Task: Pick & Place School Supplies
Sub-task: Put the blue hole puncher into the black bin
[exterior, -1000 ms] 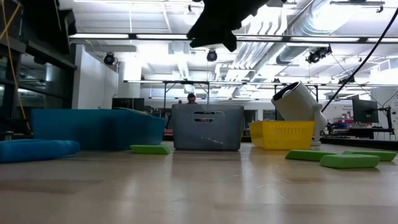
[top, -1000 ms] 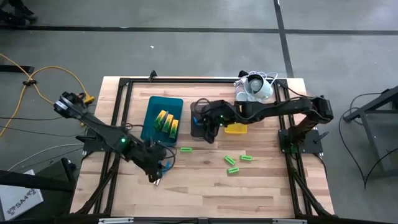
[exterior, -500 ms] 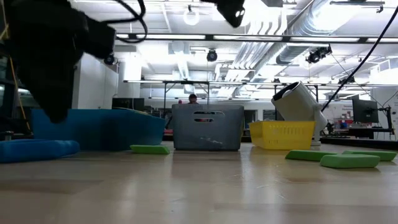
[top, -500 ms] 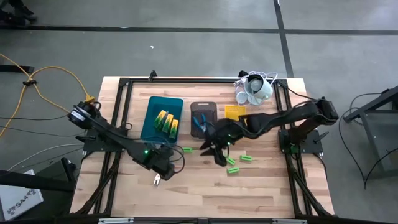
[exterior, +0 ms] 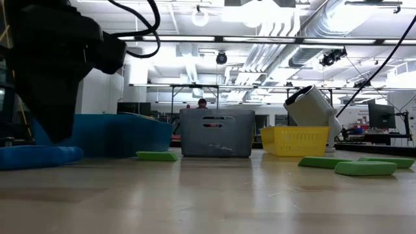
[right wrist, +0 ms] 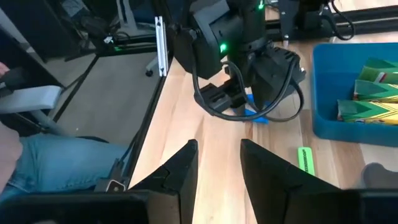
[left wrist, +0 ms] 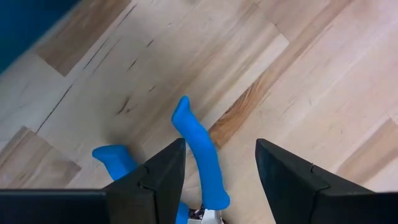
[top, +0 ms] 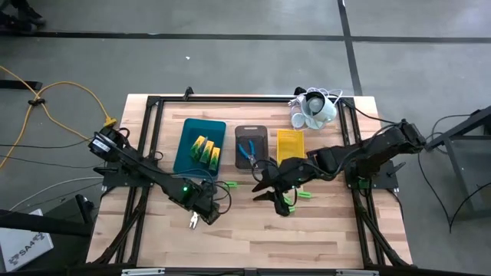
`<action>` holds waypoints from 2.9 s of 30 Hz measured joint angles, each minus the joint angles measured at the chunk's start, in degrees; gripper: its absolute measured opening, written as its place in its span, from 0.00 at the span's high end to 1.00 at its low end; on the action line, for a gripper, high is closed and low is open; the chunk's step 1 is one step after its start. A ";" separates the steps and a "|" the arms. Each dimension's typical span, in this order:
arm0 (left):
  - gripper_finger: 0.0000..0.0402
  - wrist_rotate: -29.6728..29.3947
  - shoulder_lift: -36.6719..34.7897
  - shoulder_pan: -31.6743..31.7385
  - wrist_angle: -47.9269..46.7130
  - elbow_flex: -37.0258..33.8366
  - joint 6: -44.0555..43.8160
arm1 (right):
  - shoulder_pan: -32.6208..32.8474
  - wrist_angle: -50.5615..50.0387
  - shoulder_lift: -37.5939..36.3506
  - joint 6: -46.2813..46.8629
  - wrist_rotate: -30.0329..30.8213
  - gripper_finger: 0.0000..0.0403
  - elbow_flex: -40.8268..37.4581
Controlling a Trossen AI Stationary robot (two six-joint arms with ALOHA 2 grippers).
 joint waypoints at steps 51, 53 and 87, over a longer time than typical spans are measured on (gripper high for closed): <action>0.89 6.32 2.70 0.90 0.81 -0.09 -0.65 | 2.98 -0.69 0.13 0.63 1.60 0.72 -0.02; 0.88 6.23 2.22 0.90 0.72 -0.09 -0.65 | 2.98 -0.72 0.13 0.62 1.60 0.72 -0.02; 0.87 -0.09 -16.19 23.79 30.21 -0.04 41.78 | 12.17 -6.72 0.15 5.28 10.49 0.72 -0.02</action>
